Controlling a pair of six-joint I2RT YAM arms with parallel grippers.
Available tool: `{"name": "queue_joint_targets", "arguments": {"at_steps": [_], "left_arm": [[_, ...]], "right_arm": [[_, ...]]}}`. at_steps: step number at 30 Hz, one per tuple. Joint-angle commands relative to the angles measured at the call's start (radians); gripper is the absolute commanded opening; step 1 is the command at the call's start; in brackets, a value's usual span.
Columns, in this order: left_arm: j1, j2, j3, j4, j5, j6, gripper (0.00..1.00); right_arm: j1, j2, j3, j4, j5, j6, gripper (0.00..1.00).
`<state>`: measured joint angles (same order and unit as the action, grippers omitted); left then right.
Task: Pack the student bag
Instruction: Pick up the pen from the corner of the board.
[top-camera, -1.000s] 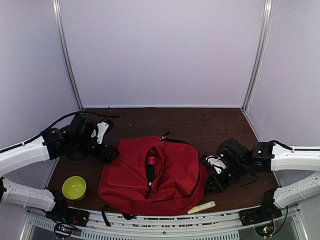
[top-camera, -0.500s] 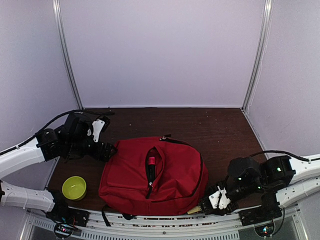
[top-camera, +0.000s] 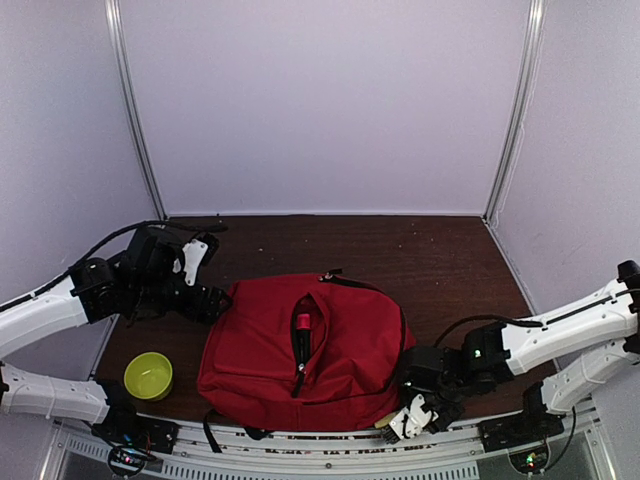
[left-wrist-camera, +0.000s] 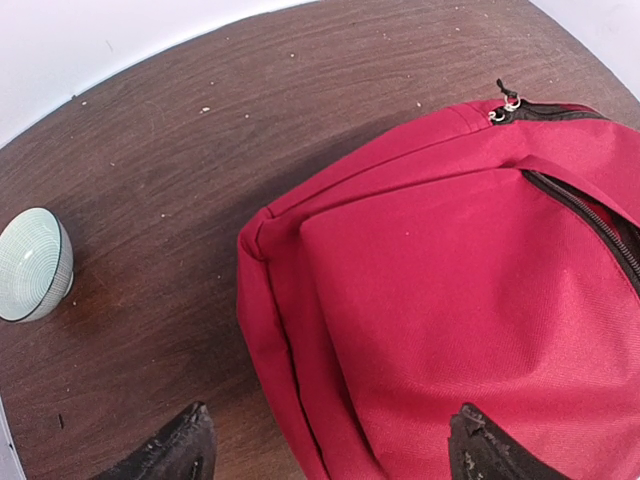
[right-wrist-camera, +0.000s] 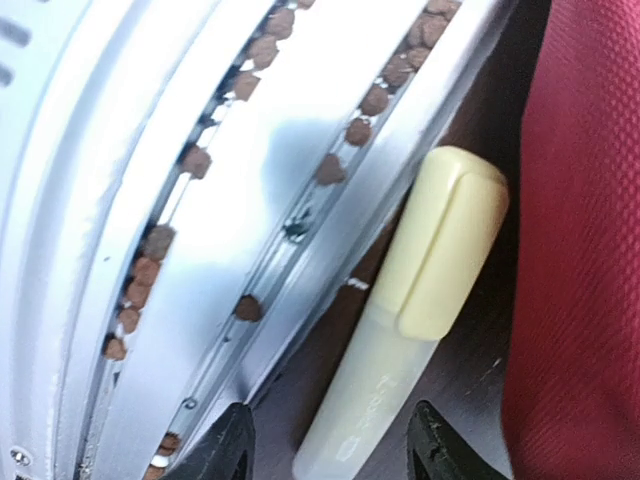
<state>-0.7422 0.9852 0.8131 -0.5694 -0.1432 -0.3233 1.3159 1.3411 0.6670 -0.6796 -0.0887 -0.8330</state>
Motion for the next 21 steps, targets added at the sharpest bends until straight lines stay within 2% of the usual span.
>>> {"name": "queue_joint_targets", "arguments": {"at_steps": [1, 8, 12, 21], "left_arm": [[0.004, -0.009, -0.014, 0.008, -0.016, 0.003, 0.83], [0.004, -0.002, -0.017, 0.015, -0.016, 0.006, 0.83], [0.004, 0.001, -0.016, 0.013, -0.016, 0.005, 0.83], [0.003, 0.000, -0.012, 0.006, -0.020, 0.009, 0.83]], "right_arm": [[-0.011, 0.060, 0.038, 0.021, 0.048, 0.015, 0.52], [-0.017, 0.100, 0.074, 0.029, 0.052, 0.054, 0.51], [-0.017, 0.155, 0.108, 0.012, 0.029, 0.062, 0.47], [-0.015, 0.205, 0.132, -0.071, -0.026, 0.051, 0.26]]}}
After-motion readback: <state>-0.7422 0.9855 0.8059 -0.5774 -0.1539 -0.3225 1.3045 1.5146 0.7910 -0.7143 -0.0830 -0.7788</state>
